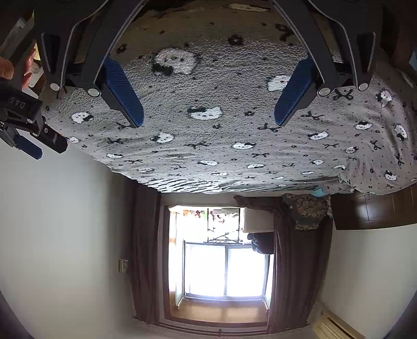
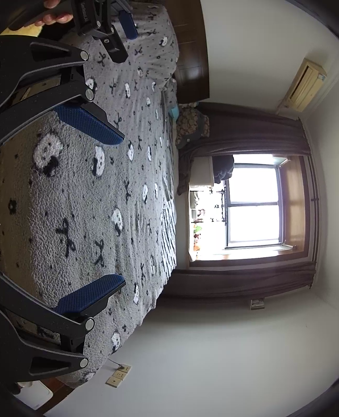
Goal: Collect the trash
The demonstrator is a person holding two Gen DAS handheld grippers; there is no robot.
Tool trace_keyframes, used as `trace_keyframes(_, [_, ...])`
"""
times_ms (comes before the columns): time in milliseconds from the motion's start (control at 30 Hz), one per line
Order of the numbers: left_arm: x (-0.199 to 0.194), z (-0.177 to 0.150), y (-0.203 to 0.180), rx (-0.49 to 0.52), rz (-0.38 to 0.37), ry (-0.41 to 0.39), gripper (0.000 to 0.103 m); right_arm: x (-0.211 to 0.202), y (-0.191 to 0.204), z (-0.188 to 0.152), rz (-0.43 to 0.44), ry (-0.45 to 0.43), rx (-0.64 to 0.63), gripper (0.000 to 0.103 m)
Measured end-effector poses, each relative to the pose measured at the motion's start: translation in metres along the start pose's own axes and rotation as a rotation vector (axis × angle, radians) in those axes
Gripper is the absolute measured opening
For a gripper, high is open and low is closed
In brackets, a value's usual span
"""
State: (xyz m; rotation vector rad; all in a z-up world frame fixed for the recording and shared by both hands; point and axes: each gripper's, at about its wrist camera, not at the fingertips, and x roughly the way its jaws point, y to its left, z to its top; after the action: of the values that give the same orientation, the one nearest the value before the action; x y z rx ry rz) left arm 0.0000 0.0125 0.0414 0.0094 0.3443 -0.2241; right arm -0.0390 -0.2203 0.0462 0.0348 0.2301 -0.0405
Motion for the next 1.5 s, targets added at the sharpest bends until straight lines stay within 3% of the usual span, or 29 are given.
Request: trace_keyframes(1500, [-0.0007, 0.0012, -0.0033, 0.0, 0.01, 0.001, 0.095, -0.0016, 0.0042, -0.0006, 0.013, 0.002, 0.005, 0.1])
